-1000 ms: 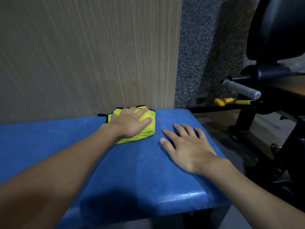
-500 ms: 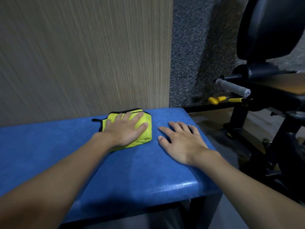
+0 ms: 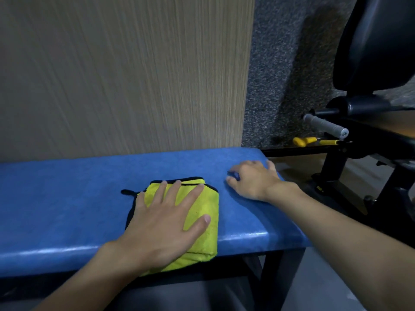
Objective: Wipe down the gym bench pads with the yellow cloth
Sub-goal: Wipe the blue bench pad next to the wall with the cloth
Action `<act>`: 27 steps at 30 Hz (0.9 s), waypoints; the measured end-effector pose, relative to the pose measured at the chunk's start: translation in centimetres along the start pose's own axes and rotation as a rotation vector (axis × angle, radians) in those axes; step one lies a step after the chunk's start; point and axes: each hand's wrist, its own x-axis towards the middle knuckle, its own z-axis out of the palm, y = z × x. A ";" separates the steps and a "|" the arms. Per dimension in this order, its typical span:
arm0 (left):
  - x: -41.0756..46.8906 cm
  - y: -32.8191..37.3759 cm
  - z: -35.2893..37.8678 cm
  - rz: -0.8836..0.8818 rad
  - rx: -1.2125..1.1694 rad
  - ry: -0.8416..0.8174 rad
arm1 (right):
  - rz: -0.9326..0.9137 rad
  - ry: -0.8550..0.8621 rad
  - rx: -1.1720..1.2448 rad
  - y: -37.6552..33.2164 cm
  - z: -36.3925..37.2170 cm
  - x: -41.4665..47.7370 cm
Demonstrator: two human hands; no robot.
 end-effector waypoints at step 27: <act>21.7 -5.4 0.2 -0.164 -0.046 -0.023 | -0.058 -0.057 -0.022 -1.8 2.8 1.6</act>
